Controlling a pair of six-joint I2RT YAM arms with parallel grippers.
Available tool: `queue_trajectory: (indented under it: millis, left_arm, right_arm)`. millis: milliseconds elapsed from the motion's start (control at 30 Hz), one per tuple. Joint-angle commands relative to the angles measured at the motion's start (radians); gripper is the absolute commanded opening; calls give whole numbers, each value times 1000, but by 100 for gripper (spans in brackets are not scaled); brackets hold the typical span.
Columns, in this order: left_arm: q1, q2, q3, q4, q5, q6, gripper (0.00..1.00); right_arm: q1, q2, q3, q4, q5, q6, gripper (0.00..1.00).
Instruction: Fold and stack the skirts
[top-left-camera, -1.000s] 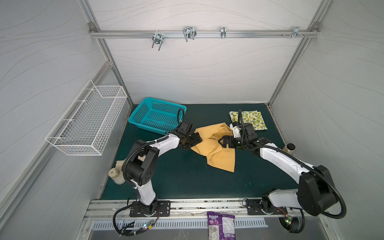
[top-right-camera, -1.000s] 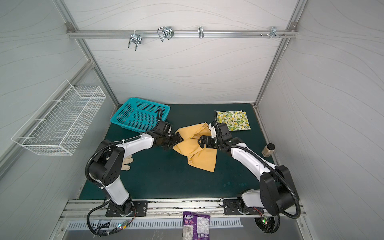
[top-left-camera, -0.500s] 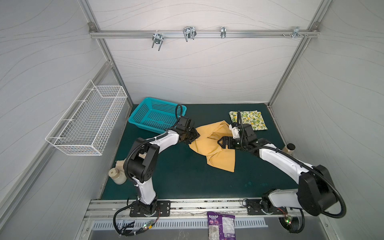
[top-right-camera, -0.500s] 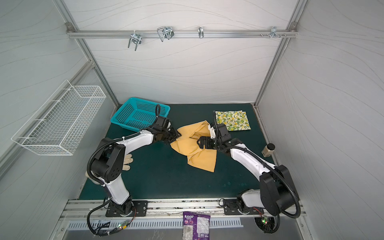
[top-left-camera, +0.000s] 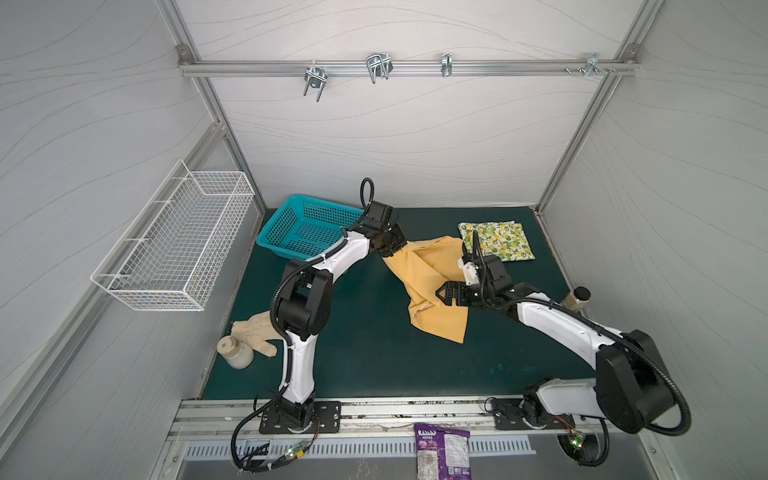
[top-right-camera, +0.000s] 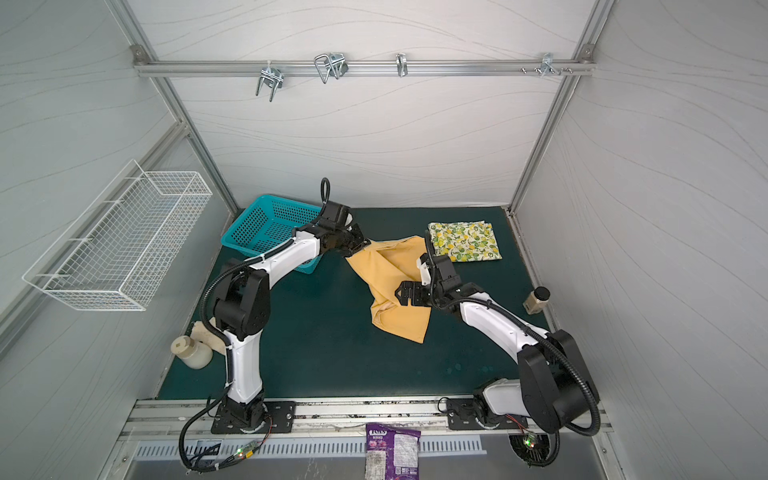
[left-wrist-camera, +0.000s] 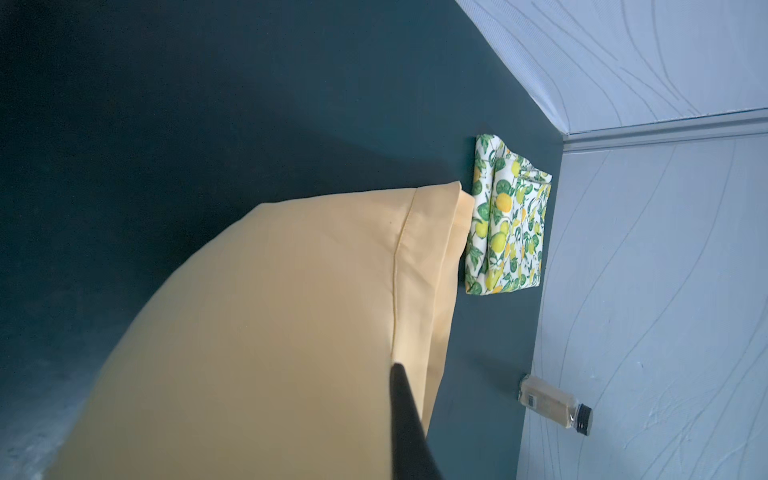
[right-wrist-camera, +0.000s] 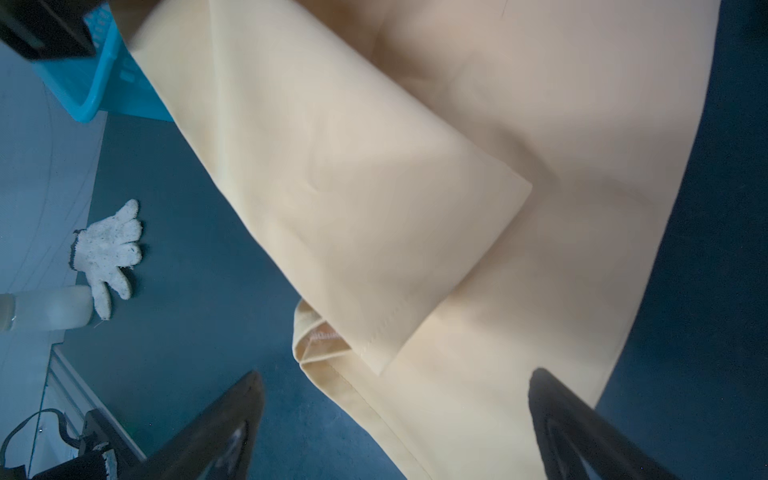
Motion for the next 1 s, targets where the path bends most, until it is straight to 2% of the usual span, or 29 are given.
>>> queue_trajectory:
  millis: [0,33,100,133,167,233,333,533,700,867,967]
  left_arm:
    - [22,84,214,-81,16,23,0]
    - [24,125,282,-105,21,22,3]
    - [27,206,422,-155,43,24,20]
    - [29,256,509,-199,60,25,43]
    - [31,304,593,-252,72,28,59]
    - [31,364,694,-315,94,27,69]
    - [28,331,636,-281,117,23,73]
    - [0,62,241,-93,159,21,77]
    - [-51,-162,-104,6,146,20,79]
    - [-69,-332,-432,165,129,-36,80]
    - [-69,-376,-545,227,89,-48,80]
  right_arm:
    - [18,-58,-22,0,7,16,99]
    - [24,-74,-29,-4,10,20,99]
    - [30,-109,-42,-15,14,25,99]
    - [32,-122,-45,-24,19,26,99]
    - [34,-138,-48,-32,27,26,99]
    - [34,-161,-49,-47,43,17,99]
    - [33,-164,-38,-65,70,-1,99]
    - [0,-102,23,-60,85,-27,99]
    - [-47,53,164,-88,52,-61,99]
    - [-78,205,284,-67,-11,-63,99]
    - [-88,277,333,-59,-44,-54,99]
